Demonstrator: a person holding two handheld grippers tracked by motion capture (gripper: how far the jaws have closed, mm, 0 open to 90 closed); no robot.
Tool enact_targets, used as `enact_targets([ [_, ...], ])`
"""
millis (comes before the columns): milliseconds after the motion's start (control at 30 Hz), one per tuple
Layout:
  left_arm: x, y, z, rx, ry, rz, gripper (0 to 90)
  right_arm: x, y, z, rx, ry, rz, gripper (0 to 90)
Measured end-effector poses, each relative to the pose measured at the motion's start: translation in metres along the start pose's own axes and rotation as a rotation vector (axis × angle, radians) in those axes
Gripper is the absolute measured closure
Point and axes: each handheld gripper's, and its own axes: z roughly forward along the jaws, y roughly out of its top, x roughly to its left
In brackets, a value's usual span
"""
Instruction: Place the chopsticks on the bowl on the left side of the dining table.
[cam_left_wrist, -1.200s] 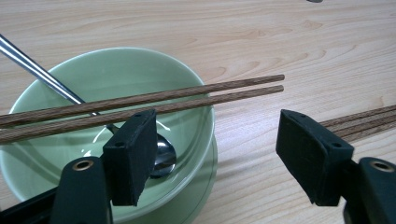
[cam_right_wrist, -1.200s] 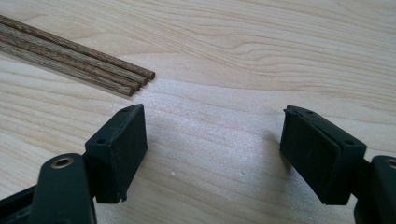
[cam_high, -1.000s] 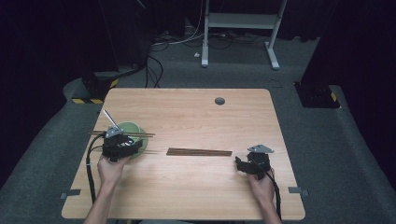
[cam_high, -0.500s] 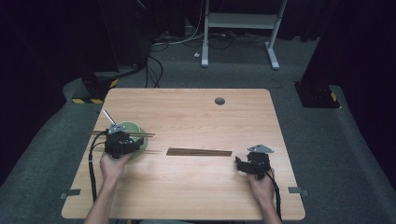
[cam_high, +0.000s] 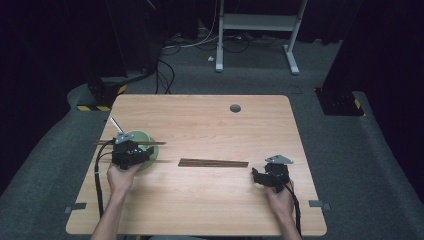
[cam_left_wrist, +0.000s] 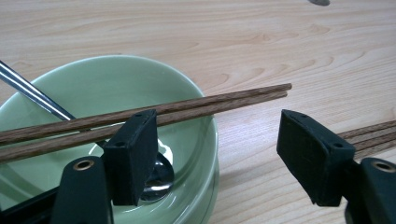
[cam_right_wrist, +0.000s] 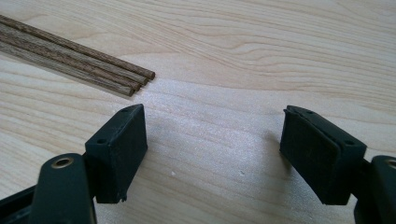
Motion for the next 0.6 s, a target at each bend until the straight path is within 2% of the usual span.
enact_targets([
  [400, -0.019, -0.004, -0.007, -0.048, -0.042, 0.017, 29.2, 0.0, 0.0, 0.0, 0.0, 0.0, 0.0, 22.5],
  [600, -0.023, -0.007, -0.01, -0.061, -0.054, 0.019, 29.0, 0.0, 0.0, 0.0, 0.0, 0.0, -0.001, 22.5],
])
